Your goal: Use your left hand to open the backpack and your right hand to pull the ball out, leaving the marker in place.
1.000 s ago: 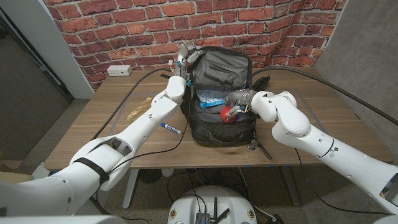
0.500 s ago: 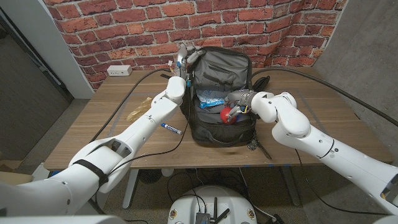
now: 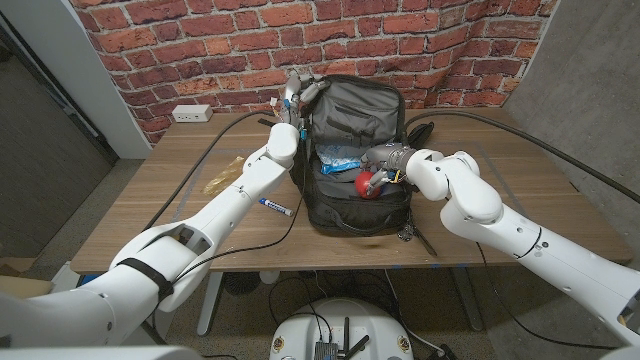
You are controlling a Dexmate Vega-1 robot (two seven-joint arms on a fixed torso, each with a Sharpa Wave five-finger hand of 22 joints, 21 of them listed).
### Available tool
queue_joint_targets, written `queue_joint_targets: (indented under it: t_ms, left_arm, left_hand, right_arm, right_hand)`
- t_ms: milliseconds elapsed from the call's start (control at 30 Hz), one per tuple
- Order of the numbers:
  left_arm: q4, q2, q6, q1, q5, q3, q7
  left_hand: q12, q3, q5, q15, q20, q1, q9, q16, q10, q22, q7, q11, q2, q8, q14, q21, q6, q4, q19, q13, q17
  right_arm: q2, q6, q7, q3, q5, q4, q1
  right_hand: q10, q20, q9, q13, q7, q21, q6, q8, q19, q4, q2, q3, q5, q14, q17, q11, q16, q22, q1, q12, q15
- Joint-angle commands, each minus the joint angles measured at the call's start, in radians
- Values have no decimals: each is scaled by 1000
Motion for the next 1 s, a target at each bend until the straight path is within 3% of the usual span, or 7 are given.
queue_joint_targets:
  t_ms: [33,1000]
  left_arm:
    - [-8,0,5,2,4,1,3]
    - [-38,9,20,15,6,-1,2]
  left_hand:
    - [5,13,5,0,-142,1,2,-1,4,4,2,-1,12,7,7,-4,6,9,11,2,4]
    - [6,14,5,0,-142,1,2,0,6,4,3,3,12,8,7,-5,7,9,11,2,4]
  right_arm:
    - [-15,-10,-36,22,16,-26,-24]
    - [-53,-68,-110,77,71,-116,-98]
  right_hand:
    - [117,-87,3,96,2,8,8,7,10,3,30,5,5,11,3,-103,8,5,23,62,-169]
    - [159,-87,3,124,9,12,25,10,23,10,38,2,2,33,14,-96,2,8,28,90,-166]
